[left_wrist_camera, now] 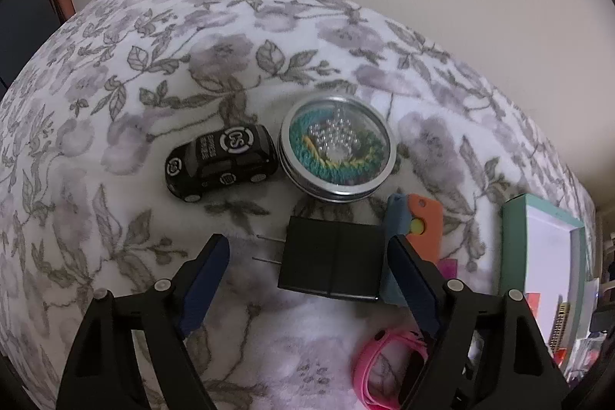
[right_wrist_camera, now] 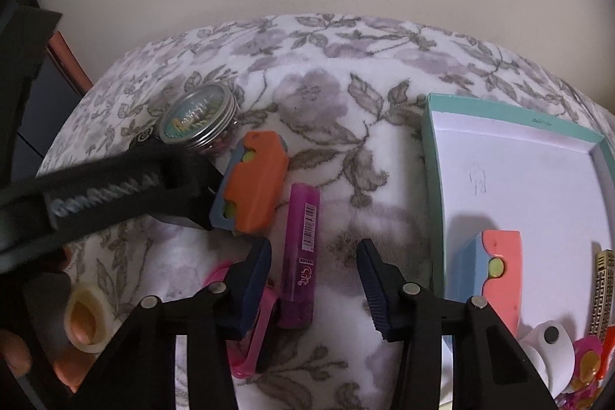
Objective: Organize rigid objects
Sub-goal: 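Grasp the black charger plug with the left tool while the right grasps the purple tube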
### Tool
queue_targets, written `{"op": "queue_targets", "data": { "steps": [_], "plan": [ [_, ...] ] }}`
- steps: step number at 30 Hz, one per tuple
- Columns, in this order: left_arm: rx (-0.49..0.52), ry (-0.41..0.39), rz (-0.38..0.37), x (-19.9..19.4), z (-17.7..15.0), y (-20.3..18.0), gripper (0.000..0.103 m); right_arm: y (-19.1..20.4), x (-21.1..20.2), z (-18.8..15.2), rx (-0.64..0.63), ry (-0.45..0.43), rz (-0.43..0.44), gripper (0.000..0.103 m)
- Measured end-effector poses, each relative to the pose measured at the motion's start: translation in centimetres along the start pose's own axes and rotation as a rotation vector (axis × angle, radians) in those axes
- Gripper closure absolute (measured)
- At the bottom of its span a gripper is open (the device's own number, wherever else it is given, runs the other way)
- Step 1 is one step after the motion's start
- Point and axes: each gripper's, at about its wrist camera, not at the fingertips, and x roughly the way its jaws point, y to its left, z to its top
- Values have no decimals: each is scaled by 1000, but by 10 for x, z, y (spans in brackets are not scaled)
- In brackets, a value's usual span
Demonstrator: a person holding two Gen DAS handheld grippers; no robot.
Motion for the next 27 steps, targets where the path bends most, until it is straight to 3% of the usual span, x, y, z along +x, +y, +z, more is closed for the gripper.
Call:
{"op": "queue_targets", "data": {
  "steps": [2,5,8,12,16,27],
  "plan": [
    [6,3,2,3,-1,-1,34,0,0,0,-1,1,-7,60],
    [16,0,10,3,-2,-3,34,6,3,-3,-48,8,-67,64],
    [16,1,7,3,-2,-2,34,5,3,-3,-51,7,-68,66],
    [12,7,21,2,-2,-1,34,-1,1,-3,-30,7,-66,82],
    [5,11,49,-2,-1,2,34,-11,-2,-1,23,13,-10,83],
    [-24,-2,32,-23,2,-1,34,-32,-15,0,137,9,148,83]
  ]
}}
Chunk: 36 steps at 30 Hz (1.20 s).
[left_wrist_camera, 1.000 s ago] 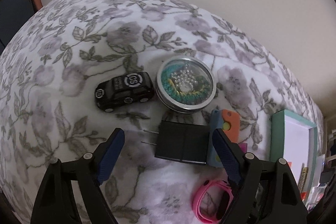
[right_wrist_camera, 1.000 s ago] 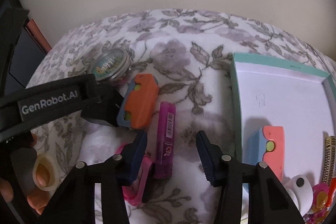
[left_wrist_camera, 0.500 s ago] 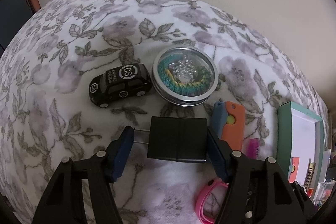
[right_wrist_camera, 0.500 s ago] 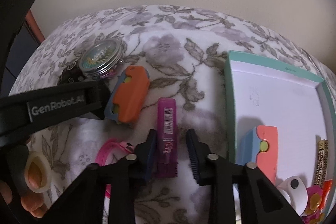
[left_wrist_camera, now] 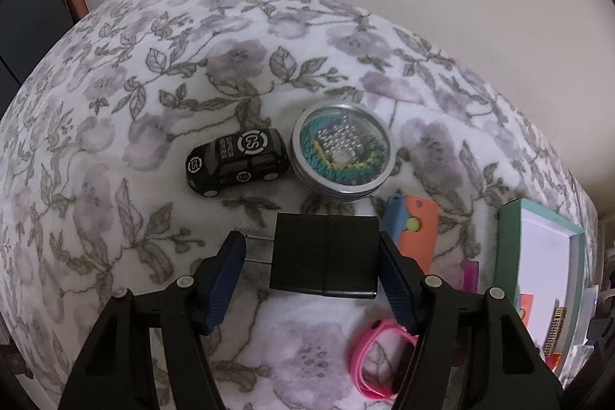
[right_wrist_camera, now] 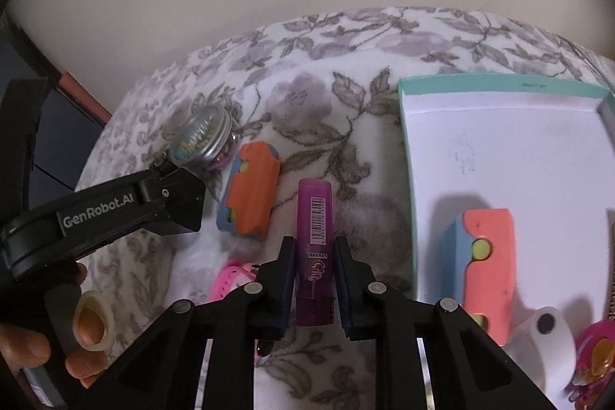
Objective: Organize rigid objects
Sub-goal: 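Carry the charger and purple tube into the tray and open both tools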
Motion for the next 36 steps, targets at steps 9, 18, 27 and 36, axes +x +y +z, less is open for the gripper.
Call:
{"op": "queue_targets", "data": {
  "steps": [9,18,27,36],
  "plan": [
    [55,-77,-51,-34,1,-26,34,-14,-51,17,36,-103,36,83],
    [154,-147,-110,-64,-9,-67,34,-57,-99,28,91,-177,-54,83],
    [283,-130,-122,-62,-35,-123,34,-113,-126,25,191,-199,-118,82],
    [355,-122,-141,-58,-55,-173,34,-158,-135,17,274,-176,-159,82]
  ]
}}
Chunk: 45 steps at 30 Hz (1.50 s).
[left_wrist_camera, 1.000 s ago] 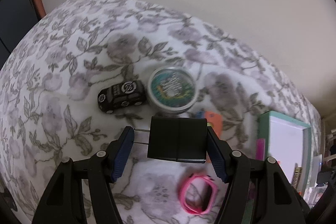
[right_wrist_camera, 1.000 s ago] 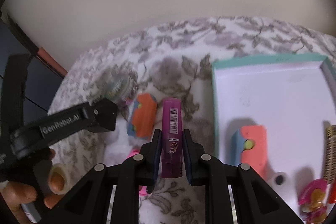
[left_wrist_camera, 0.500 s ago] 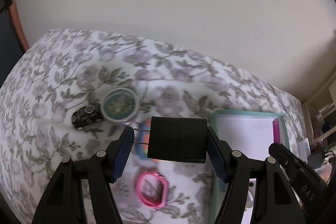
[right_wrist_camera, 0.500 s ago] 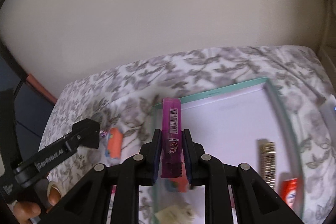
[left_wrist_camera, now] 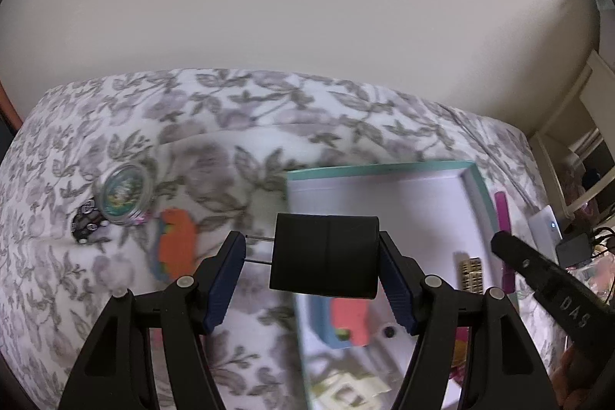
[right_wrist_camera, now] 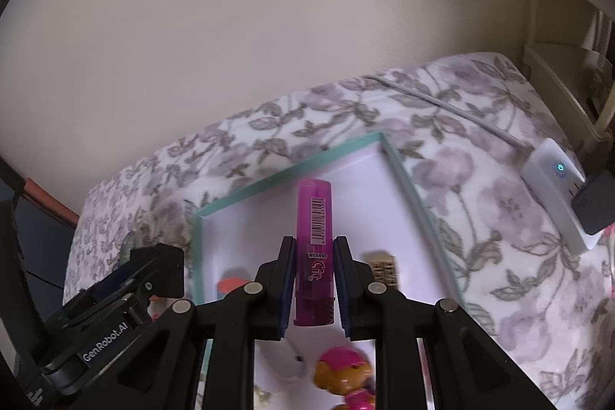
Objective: Organize rigid objects
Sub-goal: 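Carry the charger and purple tube into the tray and open both tools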
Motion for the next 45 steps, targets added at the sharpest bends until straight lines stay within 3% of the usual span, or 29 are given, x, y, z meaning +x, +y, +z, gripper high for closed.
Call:
{"op": "queue_targets", "data": {
  "steps": [9,23,34,43,45],
  "plan": [
    [-3,34,-11,25,-8,-26,34,-17,17,-8,-17,53,-61,82],
    [27,46,-19,37,-28,-27,34,-22,40,-18,-24,134,-109,81],
    [20,60,-25,36,-27,-28,34,-20,34,-15,-24,116,-120,80],
    [-9,58,-14,32,-24,-21,33,-15,20,-10,-31,81,-132,68],
    [-17,53,-20,31,-24,-19,33,-13,17,-8,-34,71,-135,59]
  ]
}}
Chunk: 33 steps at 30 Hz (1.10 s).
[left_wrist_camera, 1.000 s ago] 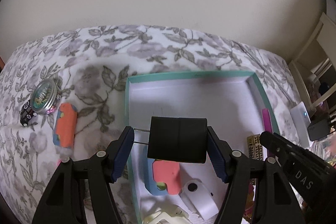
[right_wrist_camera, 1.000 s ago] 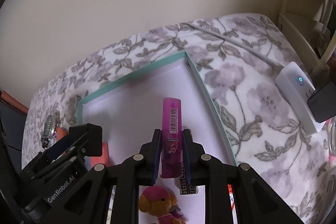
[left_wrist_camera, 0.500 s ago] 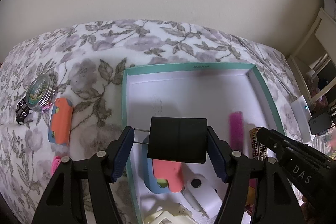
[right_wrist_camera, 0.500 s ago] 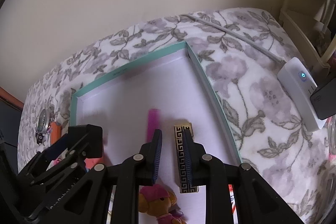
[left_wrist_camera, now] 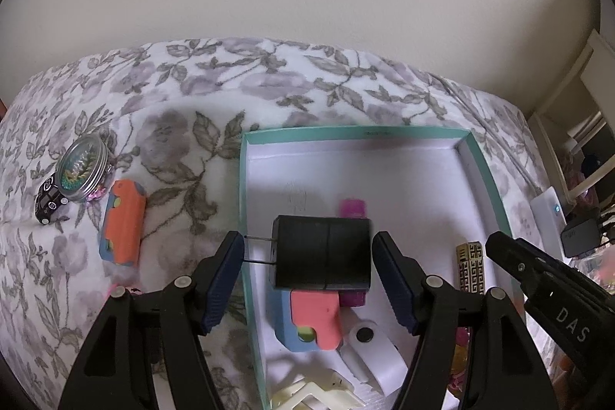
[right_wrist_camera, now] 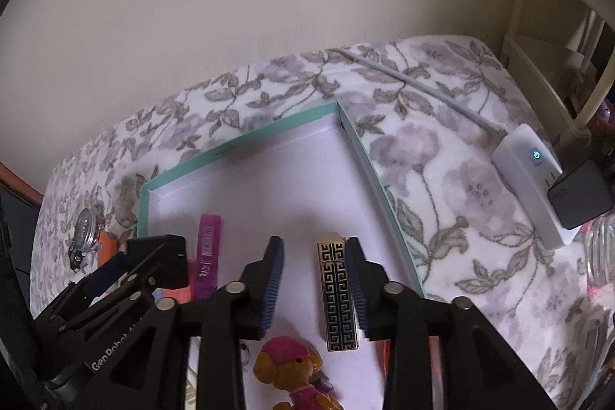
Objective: Organize rigid objects
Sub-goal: 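Carry the charger and purple tube into the tray and open both tools, then withdraw both open tools toward the black toy car and bead tin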
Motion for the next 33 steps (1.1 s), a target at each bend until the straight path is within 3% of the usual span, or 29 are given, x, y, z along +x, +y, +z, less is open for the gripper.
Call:
{"op": "queue_targets", "data": {
  "steps": [4,9,13,16,24,33],
  "plan": [
    [-8,-17,2,-6,2,3,33,1,-5,2,-3,-15,-3,57],
    [-43,-43,54,-16,7,14,33,1,-10,3,-8,-34,-6,40],
    [-80,-69,107,-24,12,26,32,3,-10,3,-17,-48,-2,33],
    [-109,-84,139,-28,16,37,15,4,-11,3,-30,-59,-4,25],
    [-149,-90,188,-27,18,48,15,6,-16,3,-43,-127,-6,4],
    [-197,-94,211,-27,18,57,15,14,-17,3,-88,-168,-7,0]
  ]
}}
